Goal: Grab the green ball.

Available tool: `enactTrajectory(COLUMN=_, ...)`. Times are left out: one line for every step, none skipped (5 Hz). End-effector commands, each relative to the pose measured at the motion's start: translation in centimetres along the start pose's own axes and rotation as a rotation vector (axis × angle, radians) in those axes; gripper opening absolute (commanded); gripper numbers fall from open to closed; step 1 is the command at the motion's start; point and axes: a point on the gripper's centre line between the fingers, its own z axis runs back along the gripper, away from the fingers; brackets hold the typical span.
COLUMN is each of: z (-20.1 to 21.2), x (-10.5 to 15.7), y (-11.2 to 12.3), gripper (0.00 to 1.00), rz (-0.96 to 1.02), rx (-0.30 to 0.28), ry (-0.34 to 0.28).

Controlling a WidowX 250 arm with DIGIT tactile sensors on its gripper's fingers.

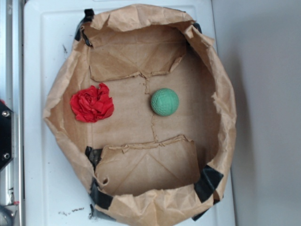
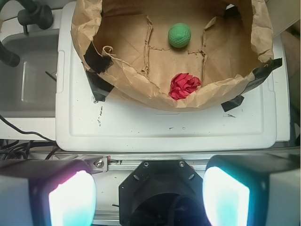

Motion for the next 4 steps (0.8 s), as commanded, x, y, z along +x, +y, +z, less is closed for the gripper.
enactTrajectory(z=0.0, x=0.0, y=0.0, gripper=1.0, rz=0.0, rx=0.0, ry=0.0)
enactTrajectory(z=-2.0, x=4.9, y=0.5, gripper=1.0, rz=0.04, rx=0.032, ry=-0.014)
enactTrajectory(z=-5.6, x=9.5, y=1.9, gripper=1.0, rz=0.138, rx=0.088, ry=0.045)
enactTrajectory(z=-7.7, x=14.3, y=3.5, gripper=1.0, rz=0.144, rx=0.106, ry=0.056)
